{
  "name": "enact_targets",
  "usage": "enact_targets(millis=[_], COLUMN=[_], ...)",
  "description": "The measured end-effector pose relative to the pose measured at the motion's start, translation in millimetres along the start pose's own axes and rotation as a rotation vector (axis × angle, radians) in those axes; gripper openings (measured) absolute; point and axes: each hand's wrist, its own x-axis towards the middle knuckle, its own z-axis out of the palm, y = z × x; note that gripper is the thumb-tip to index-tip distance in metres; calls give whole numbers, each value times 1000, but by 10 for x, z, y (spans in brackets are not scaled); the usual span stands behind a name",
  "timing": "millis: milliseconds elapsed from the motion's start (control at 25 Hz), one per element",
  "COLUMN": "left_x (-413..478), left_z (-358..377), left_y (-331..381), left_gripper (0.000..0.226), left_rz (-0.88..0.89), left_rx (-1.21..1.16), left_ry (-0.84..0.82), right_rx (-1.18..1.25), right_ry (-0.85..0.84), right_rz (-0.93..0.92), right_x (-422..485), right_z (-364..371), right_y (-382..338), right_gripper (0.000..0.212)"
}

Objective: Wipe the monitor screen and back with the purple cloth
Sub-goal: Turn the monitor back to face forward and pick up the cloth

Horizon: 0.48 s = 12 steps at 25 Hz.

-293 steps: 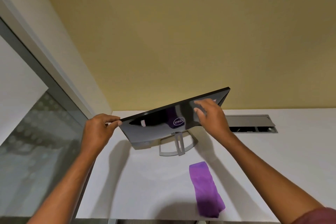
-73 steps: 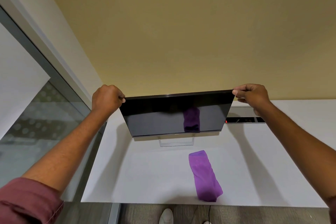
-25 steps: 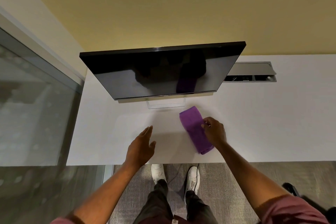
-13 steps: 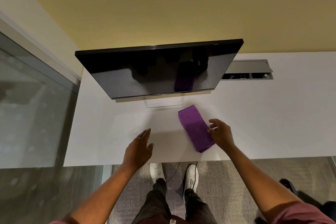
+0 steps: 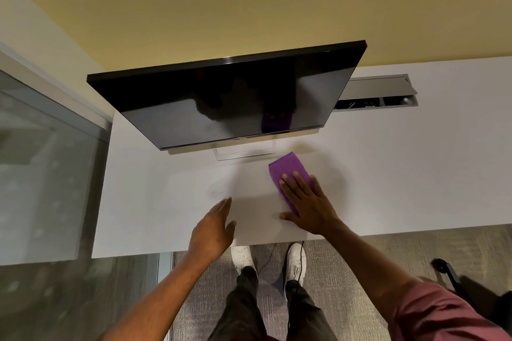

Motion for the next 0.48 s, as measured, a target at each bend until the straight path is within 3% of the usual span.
enact_targets(millis=[120, 280, 480], left_x=[34, 77, 134], left_z=[25, 62, 36], left_y=[30, 29, 39], left_gripper=[68, 64, 64], left_rz=[35, 66, 59], left_rx=[22, 32, 30], left_ry=[5, 3, 21], right_rx=[13, 96, 147], right_ry=[5, 110, 120], right_rz=[25, 23, 73], right_x=[11, 29, 161], right_z=[101, 252, 207], right_y=[42, 71, 30], right_gripper=[94, 64, 66])
